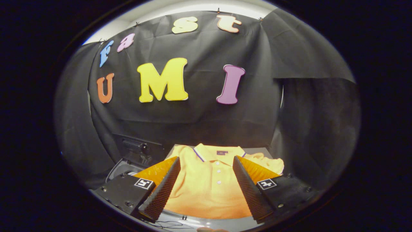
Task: Put the clothes into the washing machine and then close the washing machine lid.
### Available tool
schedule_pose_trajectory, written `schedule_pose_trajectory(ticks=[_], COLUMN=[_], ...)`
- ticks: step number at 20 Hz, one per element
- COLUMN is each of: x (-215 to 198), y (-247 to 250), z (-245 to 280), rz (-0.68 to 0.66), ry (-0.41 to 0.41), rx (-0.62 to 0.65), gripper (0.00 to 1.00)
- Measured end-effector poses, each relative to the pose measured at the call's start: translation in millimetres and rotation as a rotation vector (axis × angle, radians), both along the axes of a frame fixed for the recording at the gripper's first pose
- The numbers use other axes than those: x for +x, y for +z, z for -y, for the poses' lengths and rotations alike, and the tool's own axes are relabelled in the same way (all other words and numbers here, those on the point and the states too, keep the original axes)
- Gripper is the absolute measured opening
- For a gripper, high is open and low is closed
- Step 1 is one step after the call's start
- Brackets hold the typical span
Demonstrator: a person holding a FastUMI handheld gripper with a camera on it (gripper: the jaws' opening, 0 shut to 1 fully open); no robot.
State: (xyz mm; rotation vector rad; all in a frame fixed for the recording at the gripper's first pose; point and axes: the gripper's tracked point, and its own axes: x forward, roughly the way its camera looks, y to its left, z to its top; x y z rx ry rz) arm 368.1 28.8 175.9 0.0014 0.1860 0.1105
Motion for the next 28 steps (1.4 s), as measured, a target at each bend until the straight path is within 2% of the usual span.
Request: schedule_pose_trajectory(ticks=[5,9,18,24,26,28], x=[39.8,59.7,64.0,62.9,63.3,65.7], y=[-20.3,-36.8,-89.9,-91.4,-91.3,-90.9], z=[9.0,10.9,19.8,17.7,16.4,12.7], rz=[-0.118,-0.189,-0.41,-0.432,-0.424,-0.393], ry=[-0.022,-0.03,-0.062,-0.095,-0.08,-0.054], rx=[0.034,0.011,0.029,0.014,0.006,0.007], gripper=[1.0,1.0,1.0,1.0,0.99,0.93])
